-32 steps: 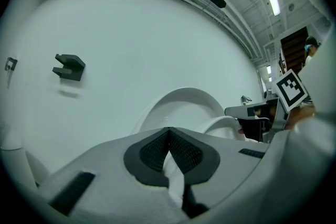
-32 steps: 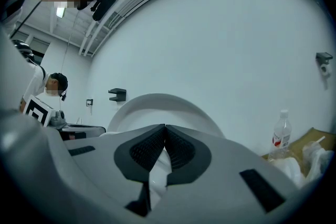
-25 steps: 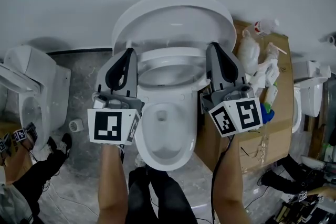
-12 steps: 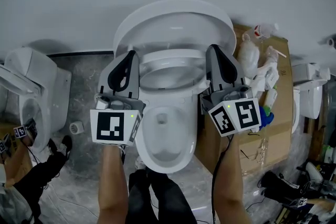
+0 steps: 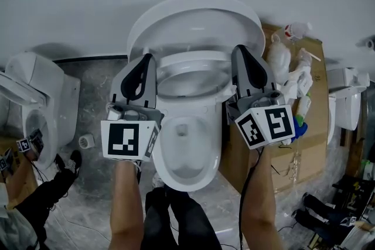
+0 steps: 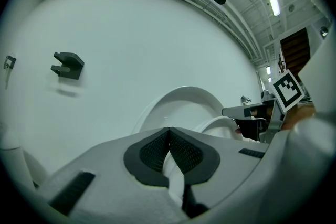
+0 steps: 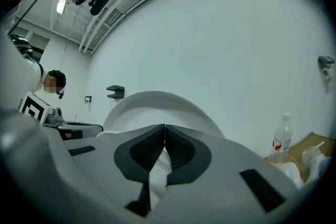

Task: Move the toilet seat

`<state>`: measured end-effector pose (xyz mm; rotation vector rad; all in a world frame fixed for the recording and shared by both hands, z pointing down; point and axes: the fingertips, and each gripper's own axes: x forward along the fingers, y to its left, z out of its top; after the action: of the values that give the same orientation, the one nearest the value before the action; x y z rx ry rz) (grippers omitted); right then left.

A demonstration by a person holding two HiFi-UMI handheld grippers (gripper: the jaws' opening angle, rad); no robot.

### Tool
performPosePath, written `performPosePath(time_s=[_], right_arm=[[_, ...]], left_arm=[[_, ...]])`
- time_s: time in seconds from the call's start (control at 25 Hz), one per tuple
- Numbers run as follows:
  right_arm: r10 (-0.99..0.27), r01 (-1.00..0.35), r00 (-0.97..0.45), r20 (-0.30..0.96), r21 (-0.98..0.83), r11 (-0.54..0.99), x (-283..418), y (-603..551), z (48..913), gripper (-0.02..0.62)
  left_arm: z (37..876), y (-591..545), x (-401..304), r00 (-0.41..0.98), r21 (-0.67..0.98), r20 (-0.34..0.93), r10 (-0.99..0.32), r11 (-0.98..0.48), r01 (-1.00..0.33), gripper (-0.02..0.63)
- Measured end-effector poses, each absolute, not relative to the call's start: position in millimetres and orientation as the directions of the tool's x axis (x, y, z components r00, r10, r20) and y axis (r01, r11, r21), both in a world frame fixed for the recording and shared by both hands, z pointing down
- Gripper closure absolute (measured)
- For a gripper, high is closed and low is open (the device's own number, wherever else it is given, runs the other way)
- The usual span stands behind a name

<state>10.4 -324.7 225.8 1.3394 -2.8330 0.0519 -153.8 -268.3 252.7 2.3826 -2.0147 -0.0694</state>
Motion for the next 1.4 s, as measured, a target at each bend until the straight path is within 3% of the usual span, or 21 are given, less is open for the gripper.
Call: performPosePath(time_s=[0.24, 0.72, 1.4], right_arm=[[-0.771, -0.768, -0.634, 0.066, 0.062, 0.637, 12.1, -312.9, 223.1, 0.581], [-0.779, -0.779, -0.626, 0.029, 0.005, 0.627, 36.6, -239.6, 215.4, 0.581], [-0.793, -0.8, -0.6, 0.108, -0.057, 0.597, 52.1, -138.1, 271.8, 0.583]], left_arm=[[250.1, -262.0, -150.6, 0.181, 0.043, -0.023, -0.983, -0.182, -0.982, 0.597], [235.0, -213.3, -115.4, 0.291, 0.033, -0.052, -0.955, -0.293, -0.956, 0.597], [284.7, -123.3, -79.4, 0.388, 0.044, 0.026, -0.921, -0.387, -0.921, 0.597]])
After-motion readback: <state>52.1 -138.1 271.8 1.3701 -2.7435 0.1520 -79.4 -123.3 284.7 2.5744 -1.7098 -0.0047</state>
